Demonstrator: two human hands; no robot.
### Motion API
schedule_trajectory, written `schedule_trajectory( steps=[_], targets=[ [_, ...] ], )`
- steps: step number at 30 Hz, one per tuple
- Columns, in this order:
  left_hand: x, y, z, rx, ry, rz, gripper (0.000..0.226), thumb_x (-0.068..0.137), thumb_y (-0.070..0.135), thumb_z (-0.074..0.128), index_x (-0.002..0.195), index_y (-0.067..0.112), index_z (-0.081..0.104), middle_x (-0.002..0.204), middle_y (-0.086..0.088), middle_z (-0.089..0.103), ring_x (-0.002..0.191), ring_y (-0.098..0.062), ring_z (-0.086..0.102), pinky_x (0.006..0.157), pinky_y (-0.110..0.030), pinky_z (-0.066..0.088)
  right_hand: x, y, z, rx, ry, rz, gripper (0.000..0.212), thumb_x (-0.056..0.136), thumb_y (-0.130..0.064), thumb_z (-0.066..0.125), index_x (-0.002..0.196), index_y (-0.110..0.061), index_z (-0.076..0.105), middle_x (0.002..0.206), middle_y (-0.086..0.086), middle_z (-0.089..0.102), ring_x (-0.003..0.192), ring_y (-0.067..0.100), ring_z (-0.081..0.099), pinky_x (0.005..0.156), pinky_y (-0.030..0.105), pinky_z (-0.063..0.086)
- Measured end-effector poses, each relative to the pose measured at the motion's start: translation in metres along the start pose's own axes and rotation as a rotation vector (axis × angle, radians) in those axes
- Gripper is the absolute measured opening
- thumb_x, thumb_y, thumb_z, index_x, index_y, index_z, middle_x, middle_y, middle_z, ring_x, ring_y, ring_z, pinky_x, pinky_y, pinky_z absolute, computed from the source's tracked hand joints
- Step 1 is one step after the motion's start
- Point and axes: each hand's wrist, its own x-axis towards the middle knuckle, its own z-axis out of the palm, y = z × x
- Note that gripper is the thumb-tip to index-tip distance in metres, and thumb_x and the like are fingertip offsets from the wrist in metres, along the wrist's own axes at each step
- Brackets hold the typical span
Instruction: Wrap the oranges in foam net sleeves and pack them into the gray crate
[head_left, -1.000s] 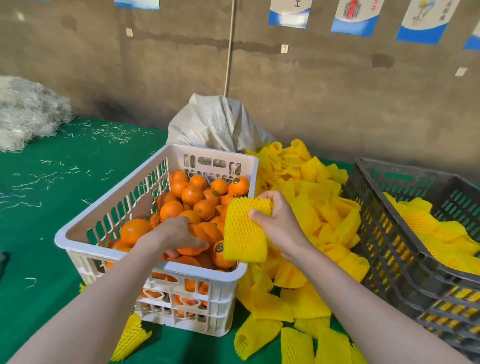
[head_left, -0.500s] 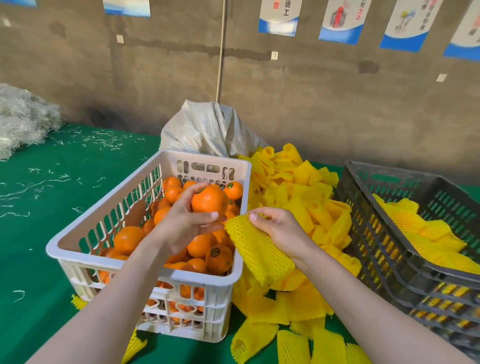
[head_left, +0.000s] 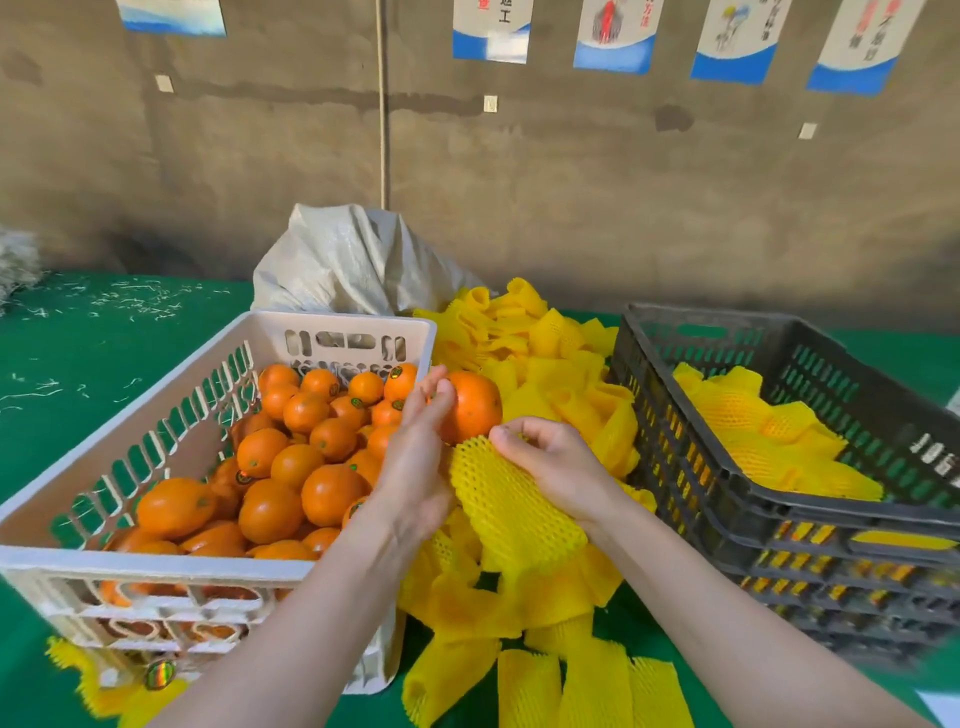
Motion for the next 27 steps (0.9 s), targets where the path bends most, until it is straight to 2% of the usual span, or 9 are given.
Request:
schedule_trajectory(
  steps=[3, 7, 10, 12, 16, 18, 21, 23, 27],
  targets=[
    [0.001, -0.022, 0.012, -0.038, 0.048, 0.068, 0.024, 0.096, 0.031, 0.049, 0.119, 0.03, 0.056, 0.114, -0.004, 0.063, 0.083, -0.015, 0.072, 0.059, -0.03, 0.057, -0.004, 0.005, -0.013, 0.081, 0.122, 0.009, 0.026, 0.091, -0.018, 0.059, 0.088, 0.007, 0.064, 0.081, 0.027, 0.057, 0.081, 0.021, 0.047, 0.073, 0.036, 0.036],
    [0.005, -0.044, 0.025, -0.065, 0.091, 0.05, 0.041, 0.095, 0.043, 0.049, 0.133, 0.03, 0.05, 0.124, -0.011, 0.061, 0.103, -0.025, 0.067, 0.081, -0.046, 0.057, -0.006, 0.008, -0.024, -0.01, 0.308, -0.052, 0.028, 0.091, -0.022, 0.06, 0.092, 0.006, 0.066, 0.098, 0.028, 0.063, 0.086, 0.028, 0.057, 0.086, 0.04, 0.045],
    [0.006, -0.051, 0.032, 0.019, 0.201, 0.113, 0.026, 0.093, 0.051, 0.048, 0.112, 0.038, 0.058, 0.11, -0.004, 0.064, 0.077, -0.013, 0.072, 0.057, -0.032, 0.058, -0.01, 0.015, -0.029, -0.024, 0.323, -0.037, 0.038, 0.093, -0.026, 0.055, 0.093, 0.011, 0.063, 0.091, 0.03, 0.062, 0.085, 0.032, 0.057, 0.082, 0.043, 0.045],
    [0.008, -0.054, 0.034, 0.177, 0.261, 0.155, 0.024, 0.093, 0.058, 0.042, 0.105, 0.043, 0.056, 0.117, 0.001, 0.061, 0.083, -0.009, 0.067, 0.071, -0.032, 0.055, -0.013, 0.022, -0.032, 0.051, 0.26, 0.052, 0.05, 0.096, -0.029, 0.049, 0.102, 0.021, 0.053, 0.103, 0.041, 0.055, 0.096, 0.049, 0.056, 0.086, 0.053, 0.046],
    [0.013, -0.059, 0.036, 0.472, 0.296, 0.216, 0.05, 0.099, 0.053, 0.027, 0.141, 0.029, 0.04, 0.136, -0.001, 0.047, 0.118, -0.016, 0.046, 0.094, -0.027, 0.03, -0.019, 0.027, -0.034, 0.159, 0.125, 0.166, 0.061, 0.098, -0.031, 0.045, 0.116, 0.026, 0.037, 0.123, 0.047, 0.034, 0.114, 0.059, 0.034, 0.094, 0.068, 0.029],
    [0.014, -0.059, 0.035, 0.538, 0.271, 0.233, 0.05, 0.101, 0.046, 0.025, 0.144, 0.023, 0.036, 0.131, 0.003, 0.043, 0.121, -0.011, 0.039, 0.092, -0.021, 0.025, -0.022, 0.032, -0.04, 0.108, 0.014, 0.17, 0.061, 0.096, -0.036, 0.047, 0.115, 0.022, 0.046, 0.119, 0.038, 0.048, 0.113, 0.053, 0.044, 0.099, 0.057, 0.036],
    [0.012, -0.063, 0.033, 0.615, 0.255, 0.235, 0.042, 0.102, 0.041, 0.029, 0.138, 0.023, 0.043, 0.118, 0.009, 0.041, 0.107, -0.003, 0.039, 0.086, -0.016, 0.026, -0.025, 0.033, -0.05, -0.196, -0.019, -0.045, 0.025, 0.087, -0.023, 0.066, 0.09, 0.001, 0.066, 0.089, 0.004, 0.063, 0.091, 0.018, 0.055, 0.08, 0.021, 0.043],
    [0.01, -0.064, 0.031, 0.624, 0.248, 0.21, 0.032, 0.101, 0.04, 0.032, 0.126, 0.027, 0.049, 0.116, 0.008, 0.047, 0.099, -0.005, 0.047, 0.082, -0.019, 0.034, -0.023, 0.035, -0.055, -0.356, 0.136, -0.248, 0.015, 0.084, -0.014, 0.069, 0.09, -0.001, 0.065, 0.095, 0.005, 0.056, 0.095, 0.015, 0.05, 0.084, 0.021, 0.039],
    [0.008, -0.07, 0.024, 0.455, 0.232, 0.012, 0.027, 0.096, 0.047, 0.041, 0.108, 0.03, 0.058, 0.113, -0.005, 0.061, 0.102, -0.022, 0.058, 0.086, -0.039, 0.048, -0.019, 0.035, -0.057, -0.145, 0.139, -0.337, 0.017, 0.091, -0.032, 0.056, 0.087, -0.016, 0.054, 0.078, -0.006, 0.05, 0.077, 0.009, 0.047, 0.07, 0.024, 0.039]
  ],
)
